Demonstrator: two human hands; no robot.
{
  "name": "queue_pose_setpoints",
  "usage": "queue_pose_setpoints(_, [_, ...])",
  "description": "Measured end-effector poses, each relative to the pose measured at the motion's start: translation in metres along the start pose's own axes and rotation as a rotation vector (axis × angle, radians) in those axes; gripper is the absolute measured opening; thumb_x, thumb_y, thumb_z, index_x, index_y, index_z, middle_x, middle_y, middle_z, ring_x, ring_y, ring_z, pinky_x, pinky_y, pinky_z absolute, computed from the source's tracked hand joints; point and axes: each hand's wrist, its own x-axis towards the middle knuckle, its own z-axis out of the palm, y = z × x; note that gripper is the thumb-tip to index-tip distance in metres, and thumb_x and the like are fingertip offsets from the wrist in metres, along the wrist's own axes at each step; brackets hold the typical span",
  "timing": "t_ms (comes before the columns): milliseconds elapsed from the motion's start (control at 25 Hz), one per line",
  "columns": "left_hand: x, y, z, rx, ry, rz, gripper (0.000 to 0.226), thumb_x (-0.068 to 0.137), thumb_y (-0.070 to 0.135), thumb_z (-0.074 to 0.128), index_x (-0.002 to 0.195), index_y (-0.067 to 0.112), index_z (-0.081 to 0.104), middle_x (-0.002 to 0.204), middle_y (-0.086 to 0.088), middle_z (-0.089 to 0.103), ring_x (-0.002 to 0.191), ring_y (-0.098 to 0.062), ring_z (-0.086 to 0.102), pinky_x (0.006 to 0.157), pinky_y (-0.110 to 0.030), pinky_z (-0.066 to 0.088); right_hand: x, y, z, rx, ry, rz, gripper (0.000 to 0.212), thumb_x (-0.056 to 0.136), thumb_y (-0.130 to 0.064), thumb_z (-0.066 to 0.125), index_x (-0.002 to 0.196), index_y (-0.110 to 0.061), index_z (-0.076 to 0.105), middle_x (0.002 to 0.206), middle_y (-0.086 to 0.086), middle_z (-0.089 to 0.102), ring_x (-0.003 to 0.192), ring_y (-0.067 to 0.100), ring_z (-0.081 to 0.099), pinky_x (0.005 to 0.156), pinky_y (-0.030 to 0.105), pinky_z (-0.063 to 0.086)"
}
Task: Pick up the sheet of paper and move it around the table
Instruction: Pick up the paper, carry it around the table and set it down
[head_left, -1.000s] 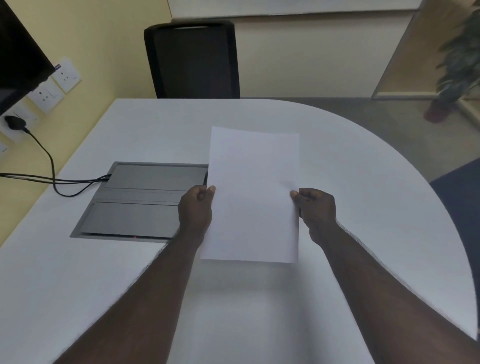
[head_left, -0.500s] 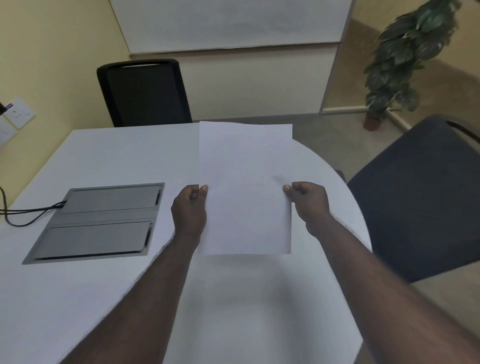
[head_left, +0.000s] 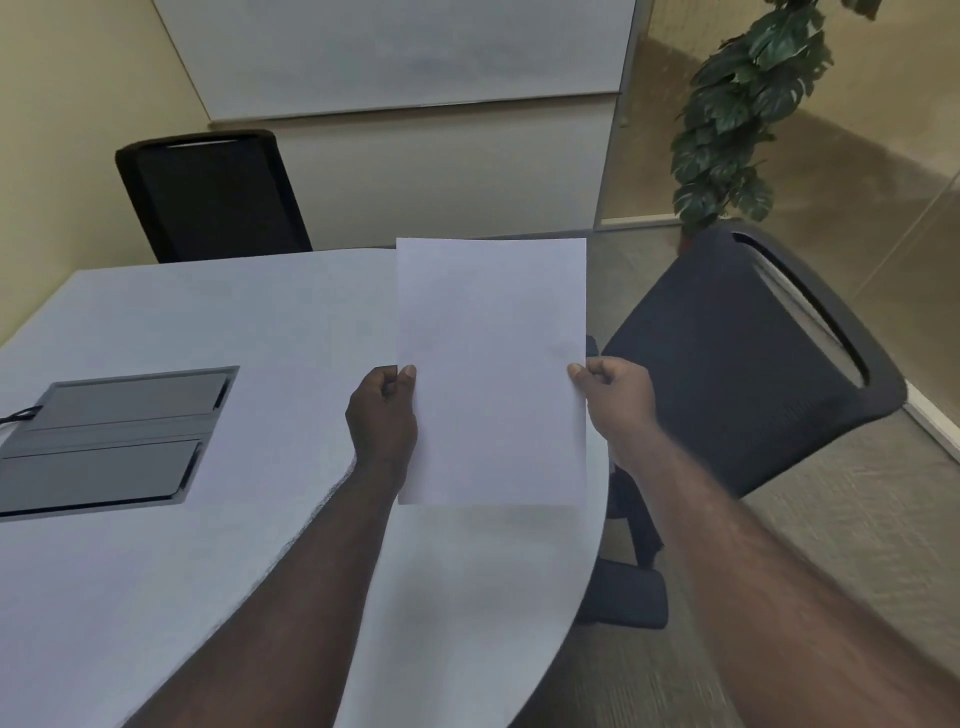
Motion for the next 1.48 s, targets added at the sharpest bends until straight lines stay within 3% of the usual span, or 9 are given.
queue_pose_setpoints(120, [-0.006, 0.009, 0.024, -0.001, -0.015, 0.001, 0.016, 0.092, 0.034, 0.06, 0.084, 0.021, 0.065, 0.074, 0.014, 0.06, 0.067, -0.003, 0.053, 0.064, -0.021, 0.041, 0.012, -0.001, -0.022, -0.024, 0.038, 0.007, 0.018, 0.09, -0.022, 0.067, 0.093, -0.005, 0.073, 0.102, 0.016, 0.075, 0.1, 0.034, 0.07, 0.092, 0.052, 0.055])
queue_pose_setpoints(280, [-0.005, 0.02, 0.058, -0.027, -0.04, -0.017, 0.016, 0.091, 0.035, 0.061, 0.087, 0.021, 0.067, 0.082, 0.01, 0.063, 0.074, -0.008, 0.055, 0.068, -0.023, 0.043, 0.033, -0.006, -0.048, -0.053, 0.066, 0.006, 0.014, 0.091, -0.021, 0.066, 0.091, -0.009, 0.073, 0.1, 0.012, 0.075, 0.099, 0.031, 0.071, 0.092, 0.048, 0.056])
queue_pose_setpoints(400, [0.002, 0.03, 0.086, -0.04, -0.068, -0.013, 0.016, 0.091, 0.035, 0.06, 0.086, 0.022, 0.067, 0.081, 0.01, 0.062, 0.072, -0.008, 0.054, 0.066, -0.022, 0.042, 0.054, -0.012, -0.064, -0.053, 0.093, 0.009, 0.019, 0.091, -0.02, 0.066, 0.094, -0.002, 0.072, 0.103, 0.019, 0.074, 0.102, 0.036, 0.069, 0.093, 0.051, 0.055])
queue_pose_setpoints(640, [0.025, 0.052, 0.141, -0.071, -0.115, -0.023, 0.019, 0.09, 0.035, 0.06, 0.088, 0.018, 0.068, 0.079, 0.009, 0.062, 0.069, -0.008, 0.054, 0.068, -0.024, 0.045, 0.102, -0.031, -0.089, -0.079, 0.132, 0.023, 0.018, 0.093, -0.022, 0.064, 0.1, -0.008, 0.072, 0.104, 0.007, 0.074, 0.101, 0.026, 0.069, 0.093, 0.047, 0.056])
queue_pose_setpoints(880, [0.037, 0.072, 0.183, -0.045, -0.092, 0.0, 0.019, 0.091, 0.035, 0.059, 0.086, 0.018, 0.066, 0.078, 0.009, 0.062, 0.073, -0.011, 0.055, 0.073, -0.028, 0.047, 0.142, -0.038, -0.11, -0.109, 0.128, -0.001, 0.02, 0.093, -0.023, 0.063, 0.097, -0.005, 0.072, 0.103, 0.01, 0.074, 0.1, 0.027, 0.069, 0.094, 0.048, 0.055])
queue_pose_setpoints(1000, [0.04, 0.086, 0.2, -0.023, -0.052, 0.009, 0.02, 0.091, 0.034, 0.059, 0.083, 0.017, 0.064, 0.076, 0.009, 0.06, 0.072, -0.012, 0.053, 0.075, -0.033, 0.046, 0.171, -0.045, -0.123, -0.136, 0.073, -0.023, 0.021, 0.092, -0.025, 0.064, 0.094, -0.005, 0.07, 0.104, 0.006, 0.072, 0.101, 0.024, 0.066, 0.094, 0.042, 0.054])
queue_pose_setpoints(1120, [0.034, 0.1, 0.216, 0.011, 0.034, -0.018, 0.022, 0.09, 0.036, 0.058, 0.083, 0.016, 0.065, 0.08, 0.007, 0.062, 0.076, -0.015, 0.056, 0.085, -0.039, 0.05, 0.202, -0.052, -0.139, -0.188, -0.028, -0.033, 0.018, 0.09, -0.028, 0.066, 0.083, -0.012, 0.062, 0.094, -0.001, 0.062, 0.093, 0.019, 0.058, 0.083, 0.033, 0.047])
queue_pose_setpoints(1280, [0.018, 0.109, 0.236, 0.058, 0.175, -0.083, 0.023, 0.088, 0.037, 0.058, 0.08, 0.016, 0.064, 0.074, 0.009, 0.059, 0.075, -0.018, 0.053, 0.094, -0.049, 0.05, 0.234, -0.06, -0.158, -0.253, -0.172, -0.041, 0.031, 0.088, -0.032, 0.067, 0.106, -0.007, 0.071, 0.109, 0.003, 0.071, 0.104, 0.022, 0.063, 0.091, 0.037, 0.051])
queue_pose_setpoints(1480, [-0.005, 0.114, 0.259, 0.055, 0.282, -0.151, 0.021, 0.086, 0.039, 0.059, 0.079, 0.02, 0.066, 0.073, 0.012, 0.062, 0.074, -0.015, 0.056, 0.091, -0.046, 0.053, 0.256, -0.068, -0.175, -0.251, -0.305, -0.062, 0.024, 0.089, -0.029, 0.066, 0.101, -0.008, 0.072, 0.103, 0.004, 0.071, 0.099, 0.02, 0.064, 0.078, 0.028, 0.048])
